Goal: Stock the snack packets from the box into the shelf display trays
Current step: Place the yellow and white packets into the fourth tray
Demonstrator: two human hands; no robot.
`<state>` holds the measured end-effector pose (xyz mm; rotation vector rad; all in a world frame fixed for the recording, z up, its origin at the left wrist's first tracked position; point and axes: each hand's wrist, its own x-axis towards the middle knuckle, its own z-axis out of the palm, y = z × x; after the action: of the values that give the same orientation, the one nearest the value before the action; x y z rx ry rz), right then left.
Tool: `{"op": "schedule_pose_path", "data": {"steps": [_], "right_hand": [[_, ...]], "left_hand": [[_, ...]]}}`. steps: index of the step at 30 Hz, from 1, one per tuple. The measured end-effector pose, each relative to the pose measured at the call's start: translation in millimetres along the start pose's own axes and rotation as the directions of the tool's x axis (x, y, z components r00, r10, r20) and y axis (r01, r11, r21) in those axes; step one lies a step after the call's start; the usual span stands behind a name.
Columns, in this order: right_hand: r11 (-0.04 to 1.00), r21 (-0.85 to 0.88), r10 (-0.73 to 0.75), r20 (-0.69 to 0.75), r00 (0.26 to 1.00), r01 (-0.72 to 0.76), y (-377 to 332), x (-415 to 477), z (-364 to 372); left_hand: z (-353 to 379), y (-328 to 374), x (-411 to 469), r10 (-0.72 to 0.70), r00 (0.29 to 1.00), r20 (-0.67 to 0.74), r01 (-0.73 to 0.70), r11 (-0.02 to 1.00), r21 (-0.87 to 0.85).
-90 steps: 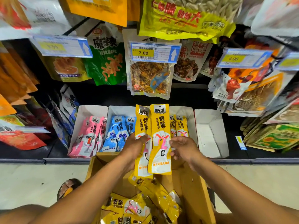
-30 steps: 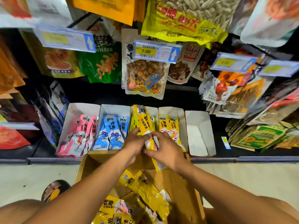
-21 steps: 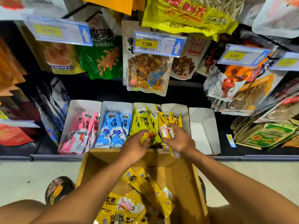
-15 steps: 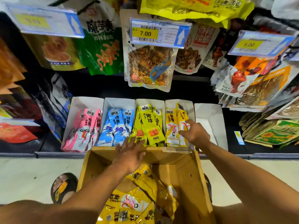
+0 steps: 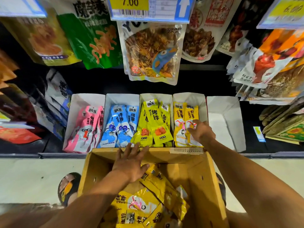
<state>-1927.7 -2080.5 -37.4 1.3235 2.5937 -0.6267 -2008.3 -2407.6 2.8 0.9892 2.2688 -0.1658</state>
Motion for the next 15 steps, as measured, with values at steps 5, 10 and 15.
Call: {"op": "schedule_pose_path", "data": {"steps": [5, 10, 15], "right_hand": [[0.997, 0.077, -0.008, 0.025, 1.000, 0.006, 4.1, 8.4, 2.3], [0.991, 0.132, -0.011, 0.053, 0.999, 0.004, 4.3, 9.4, 1.4], [0.994, 0.104, -0.038, 0.046, 0.998, 0.033, 5.7, 5.6, 0.1]], "left_hand": [[0.6, 0.8, 1.1, -0.006, 1.000, 0.010, 0.006, 1.000, -0.007], [-0.2, 1.6, 0.7, -0.006, 1.000, 0.009, 0.006, 1.000, -0.014], [-0.3, 1.6, 1.0, -0.006, 1.000, 0.004, 0.007, 1.000, -0.026]]}}
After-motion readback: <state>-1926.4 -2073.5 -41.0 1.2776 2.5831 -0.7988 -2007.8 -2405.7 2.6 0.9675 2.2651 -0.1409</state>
